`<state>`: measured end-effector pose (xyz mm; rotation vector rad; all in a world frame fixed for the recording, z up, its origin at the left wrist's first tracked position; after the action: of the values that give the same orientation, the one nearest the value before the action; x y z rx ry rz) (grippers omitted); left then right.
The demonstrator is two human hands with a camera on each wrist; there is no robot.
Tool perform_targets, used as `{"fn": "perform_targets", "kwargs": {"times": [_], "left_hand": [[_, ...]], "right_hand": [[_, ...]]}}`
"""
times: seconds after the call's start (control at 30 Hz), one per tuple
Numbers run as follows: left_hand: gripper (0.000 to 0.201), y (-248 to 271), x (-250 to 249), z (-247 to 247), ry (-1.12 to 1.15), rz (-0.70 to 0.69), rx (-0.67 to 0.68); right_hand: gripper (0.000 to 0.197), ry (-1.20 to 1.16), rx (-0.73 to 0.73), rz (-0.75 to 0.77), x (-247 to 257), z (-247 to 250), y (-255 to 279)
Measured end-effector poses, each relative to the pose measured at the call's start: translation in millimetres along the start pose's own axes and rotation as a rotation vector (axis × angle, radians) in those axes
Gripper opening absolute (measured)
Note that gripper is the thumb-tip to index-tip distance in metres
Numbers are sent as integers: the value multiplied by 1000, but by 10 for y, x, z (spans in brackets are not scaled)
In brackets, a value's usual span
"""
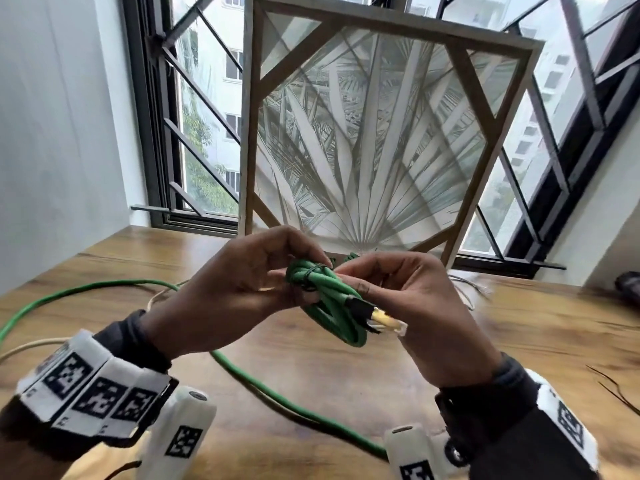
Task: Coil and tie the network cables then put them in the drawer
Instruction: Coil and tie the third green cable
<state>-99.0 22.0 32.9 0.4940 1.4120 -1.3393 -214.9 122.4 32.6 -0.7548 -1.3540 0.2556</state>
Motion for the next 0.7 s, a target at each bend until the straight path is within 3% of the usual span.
{"fn": "perform_targets", "kwargs": {"times": [0.17,0.33,0.57,0.7], "left_hand": [[26,35,-105,80,-47,-94,-137],[20,73,-190,138,-155,-162,-224],[22,63,-174,167,-68,-114,-267],[35,50,-158,160,-324,-121,-251]], "right_hand": [[29,-170,-15,-59,-79,-122,18],[28,-323,-94,-63,-170,-205,34],[35,-306,-157,-8,-128,-179,58],[21,-156,-168,95,-24,-170,43]]}}
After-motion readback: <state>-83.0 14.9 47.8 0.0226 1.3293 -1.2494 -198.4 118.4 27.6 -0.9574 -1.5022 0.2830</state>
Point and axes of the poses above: each hand's wrist, its own y-axis away from the middle knuckle, its own z-axis out of the back of the hand, x = y × z, the point moved 9 cm from there along -y, towards the middle knuckle, and after that the axes turned 12 degrees about z, right-handed, at the moved point
